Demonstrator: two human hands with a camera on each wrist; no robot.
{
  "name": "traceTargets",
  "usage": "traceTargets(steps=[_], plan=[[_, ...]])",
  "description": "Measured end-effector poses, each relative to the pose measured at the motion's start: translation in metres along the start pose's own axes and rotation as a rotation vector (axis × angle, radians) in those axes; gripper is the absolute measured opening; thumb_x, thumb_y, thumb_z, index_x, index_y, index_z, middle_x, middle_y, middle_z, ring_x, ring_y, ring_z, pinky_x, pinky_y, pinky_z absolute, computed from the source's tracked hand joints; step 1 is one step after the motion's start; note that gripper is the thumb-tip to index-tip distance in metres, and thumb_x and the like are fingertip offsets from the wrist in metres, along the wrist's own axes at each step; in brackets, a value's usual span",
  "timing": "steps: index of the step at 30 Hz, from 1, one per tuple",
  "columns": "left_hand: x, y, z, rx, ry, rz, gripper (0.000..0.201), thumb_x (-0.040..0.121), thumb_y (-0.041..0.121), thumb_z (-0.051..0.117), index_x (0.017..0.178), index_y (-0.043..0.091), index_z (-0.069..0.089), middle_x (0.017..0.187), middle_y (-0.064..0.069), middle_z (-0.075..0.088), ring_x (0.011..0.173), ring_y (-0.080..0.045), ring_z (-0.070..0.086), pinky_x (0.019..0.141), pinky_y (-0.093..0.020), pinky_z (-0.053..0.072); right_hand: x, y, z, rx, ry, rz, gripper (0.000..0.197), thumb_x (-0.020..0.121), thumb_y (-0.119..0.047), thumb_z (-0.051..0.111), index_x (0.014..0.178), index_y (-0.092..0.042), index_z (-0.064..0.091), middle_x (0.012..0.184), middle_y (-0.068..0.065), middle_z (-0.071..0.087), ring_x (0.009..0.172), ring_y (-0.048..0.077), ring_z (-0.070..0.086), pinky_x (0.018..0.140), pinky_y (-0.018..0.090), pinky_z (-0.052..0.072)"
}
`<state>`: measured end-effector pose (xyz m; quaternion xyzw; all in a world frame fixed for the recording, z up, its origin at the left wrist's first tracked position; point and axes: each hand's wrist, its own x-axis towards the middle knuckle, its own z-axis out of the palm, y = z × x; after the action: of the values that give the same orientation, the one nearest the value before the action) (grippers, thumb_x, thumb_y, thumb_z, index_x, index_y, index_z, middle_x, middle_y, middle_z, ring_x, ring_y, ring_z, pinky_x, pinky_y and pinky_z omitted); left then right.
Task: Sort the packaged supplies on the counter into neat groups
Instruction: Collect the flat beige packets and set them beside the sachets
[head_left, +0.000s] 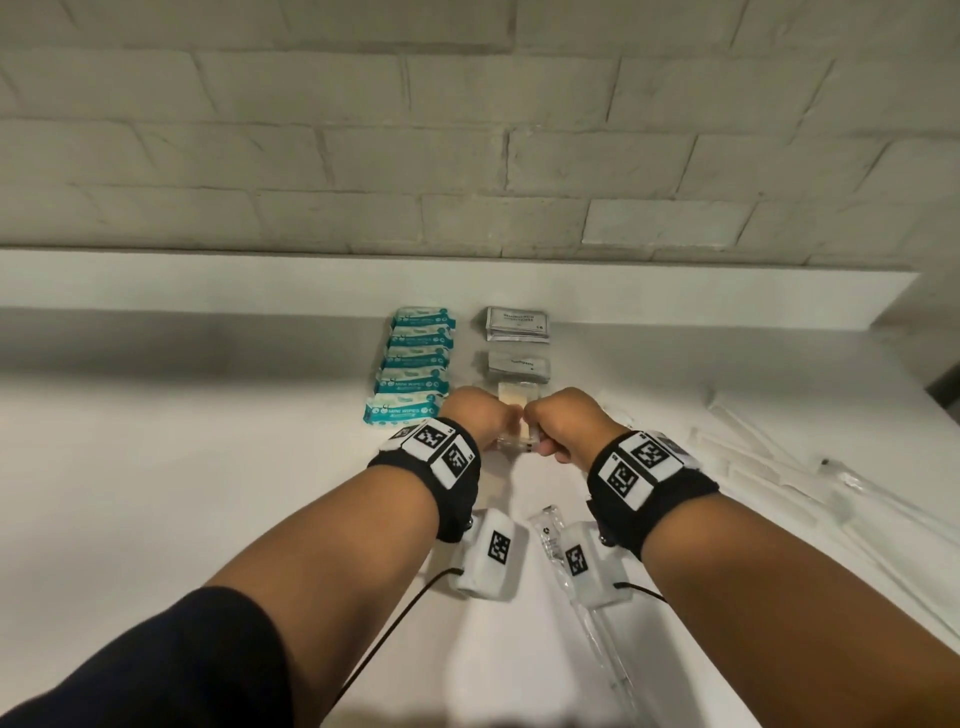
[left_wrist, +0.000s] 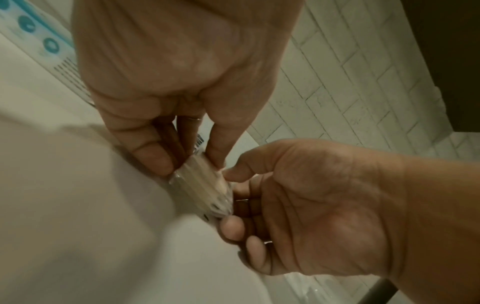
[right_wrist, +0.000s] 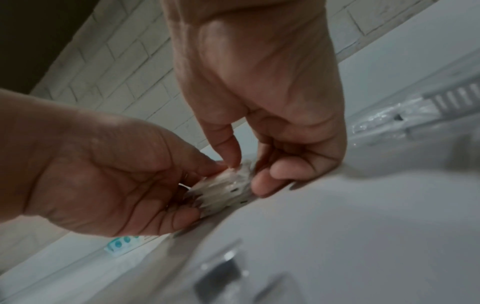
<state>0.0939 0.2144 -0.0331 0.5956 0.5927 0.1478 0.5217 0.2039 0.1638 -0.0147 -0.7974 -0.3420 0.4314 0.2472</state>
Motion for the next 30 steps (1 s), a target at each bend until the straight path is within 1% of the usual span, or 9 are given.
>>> traceTargets(steps=[7,11,13,16,18,20,23,26,30], plan=[[0.004,-0.005,0.0,0.011,0.034,-0.02,0.023,0.084,0.018,0.067,0.068,0.016,0.05,0.084,-0.005,0.059,0.064,-0.015,0.058,0.062,-0.023,0.055,0.002,0.001,-0.002,-0.081,-0.026,-0.015,0.024,0.085,-0.019,0.055,0.064,-0.007,0.053,0.054,0.008,0.049,0.043,0.019,0.042,0.043,0.022,0.028],[-0.002,-0.004,0.001,0.046,0.03,-0.004,0.027,0.083,0.028,0.068,0.082,0.003,0.06,0.08,-0.011,0.063,0.067,-0.023,0.061,0.073,-0.034,0.059,-0.004,0.006,-0.009,-0.144,-0.052,-0.048,0.03,0.087,-0.026,0.055,0.062,-0.009,0.056,0.057,0.006,0.049,0.043,0.019,0.043,0.046,0.021,0.032],[-0.01,-0.007,-0.002,0.065,0.033,-0.002,0.046,0.084,0.043,0.065,0.09,-0.003,0.063,0.07,-0.011,0.062,0.058,-0.023,0.058,0.063,-0.034,0.057,-0.006,0.013,-0.021,-0.226,0.012,-0.136,0.033,0.089,-0.03,0.056,0.062,-0.011,0.057,0.059,0.006,0.052,0.046,0.021,0.047,0.048,0.022,0.036],[-0.035,-0.006,-0.01,0.043,0.021,0.009,0.043,0.092,0.045,0.053,0.102,0.004,0.056,0.074,-0.007,0.055,0.061,-0.017,0.053,0.051,-0.026,0.045,-0.014,0.029,-0.057,-0.372,0.222,-0.281,0.034,0.09,-0.041,0.056,0.098,-0.009,0.06,0.092,0.009,0.064,0.084,0.028,0.063,0.069,0.029,0.048],[-0.056,-0.002,-0.012,0.18,-0.046,0.107,0.021,0.094,0.032,0.052,0.094,0.011,0.057,0.077,-0.005,0.055,0.067,-0.018,0.054,0.057,-0.026,0.045,-0.019,0.044,-0.081,-0.563,0.302,-0.274,0.043,0.088,-0.042,0.058,0.122,-0.016,0.055,0.119,0.01,0.056,0.109,0.031,0.056,0.09,0.038,0.048],[-0.081,0.002,-0.007,0.385,-0.211,0.244,0.006,0.091,0.02,0.056,0.095,0.021,0.06,0.09,0.0,0.06,0.078,-0.017,0.056,0.067,-0.024,0.046,-0.028,0.06,-0.092,-0.842,0.237,-0.245,0.053,0.085,-0.038,0.061,0.133,-0.022,0.047,0.128,0.007,0.049,0.117,0.031,0.05,0.095,0.041,0.045],[-0.107,-0.001,0.014,0.817,-0.459,0.465,0.038,0.086,0.017,0.064,0.122,0.029,0.06,0.122,0.005,0.056,0.11,-0.013,0.054,0.096,-0.027,0.045,-0.046,0.082,-0.091,-0.941,0.053,-0.307,0.051,0.082,-0.018,0.06,0.13,-0.025,0.048,0.126,0.0,0.05,0.108,0.023,0.055,0.084,0.032,0.048],[-0.126,-0.014,0.035,1.071,-0.404,0.551,0.044,0.083,0.023,0.068,0.125,0.029,0.057,0.129,0.0,0.048,0.118,-0.021,0.047,0.103,-0.036,0.041,-0.07,0.103,-0.093,-0.924,-0.008,-0.414,0.043,0.083,-0.009,0.056,0.12,-0.029,0.053,0.119,-0.007,0.051,0.1,0.018,0.054,0.076,0.029,0.046],[-0.139,-0.026,0.04,1.097,-0.293,0.588,0.031,0.082,0.025,0.067,0.111,0.027,0.058,0.115,0.002,0.049,0.107,-0.021,0.045,0.09,-0.034,0.044,-0.091,0.123,-0.11,-0.944,-0.127,-0.447,0.051,0.077,-0.009,0.062,0.122,-0.031,0.055,0.119,-0.01,0.052,0.112,0.015,0.052,0.091,0.031,0.047]])
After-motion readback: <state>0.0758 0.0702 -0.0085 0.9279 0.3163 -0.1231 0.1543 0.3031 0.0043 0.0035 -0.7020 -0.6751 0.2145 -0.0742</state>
